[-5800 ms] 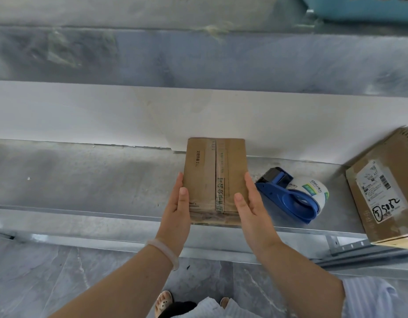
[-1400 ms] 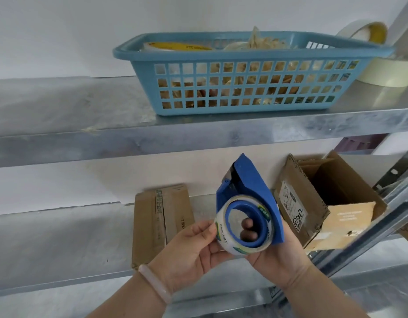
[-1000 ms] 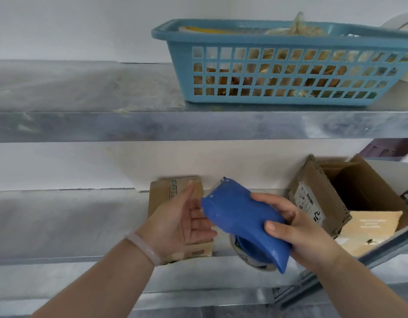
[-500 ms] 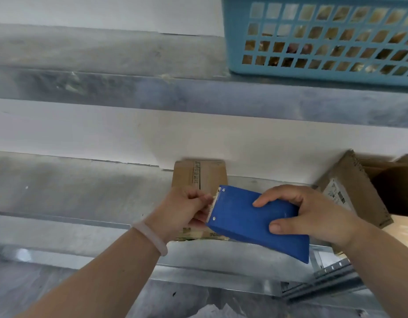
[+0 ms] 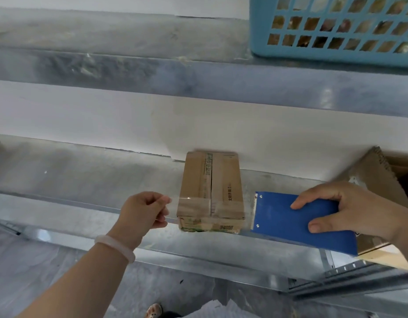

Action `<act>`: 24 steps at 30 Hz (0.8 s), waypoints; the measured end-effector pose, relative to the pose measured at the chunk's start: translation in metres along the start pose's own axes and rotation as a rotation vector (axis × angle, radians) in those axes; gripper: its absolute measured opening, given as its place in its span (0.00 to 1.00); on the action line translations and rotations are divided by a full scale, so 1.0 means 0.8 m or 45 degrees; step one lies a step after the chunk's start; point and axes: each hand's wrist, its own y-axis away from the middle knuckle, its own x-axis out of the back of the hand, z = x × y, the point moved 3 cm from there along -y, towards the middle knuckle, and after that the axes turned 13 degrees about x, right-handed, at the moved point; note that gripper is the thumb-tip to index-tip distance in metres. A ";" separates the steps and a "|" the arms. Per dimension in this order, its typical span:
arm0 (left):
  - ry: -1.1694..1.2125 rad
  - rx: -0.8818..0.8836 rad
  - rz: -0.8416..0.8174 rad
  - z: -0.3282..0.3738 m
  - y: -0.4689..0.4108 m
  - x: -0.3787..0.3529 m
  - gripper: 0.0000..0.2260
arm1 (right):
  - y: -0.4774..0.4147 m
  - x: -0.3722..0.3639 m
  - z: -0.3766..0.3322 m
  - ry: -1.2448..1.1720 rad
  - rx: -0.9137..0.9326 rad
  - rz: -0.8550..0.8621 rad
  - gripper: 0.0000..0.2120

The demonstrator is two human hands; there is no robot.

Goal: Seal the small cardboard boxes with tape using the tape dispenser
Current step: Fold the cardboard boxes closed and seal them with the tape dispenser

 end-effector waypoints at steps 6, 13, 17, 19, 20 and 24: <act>0.018 0.054 0.041 -0.029 -0.016 -0.008 0.05 | -0.018 -0.018 0.019 0.182 -0.060 -0.018 0.18; 0.053 0.055 -0.001 -0.047 -0.021 -0.031 0.06 | -0.034 -0.027 0.037 0.148 -0.068 0.008 0.17; -0.097 0.114 -0.080 -0.053 -0.029 -0.032 0.18 | -0.036 -0.027 0.039 0.133 -0.063 0.015 0.17; -0.373 0.092 -0.033 -0.057 -0.034 -0.026 0.18 | -0.036 -0.027 0.039 0.119 -0.061 0.019 0.17; -0.505 0.014 0.033 -0.056 -0.035 -0.022 0.18 | -0.036 -0.028 0.039 0.115 -0.056 0.023 0.17; -0.642 -0.671 0.382 -0.012 -0.011 -0.032 0.18 | -0.035 -0.029 0.040 0.082 -0.065 0.039 0.17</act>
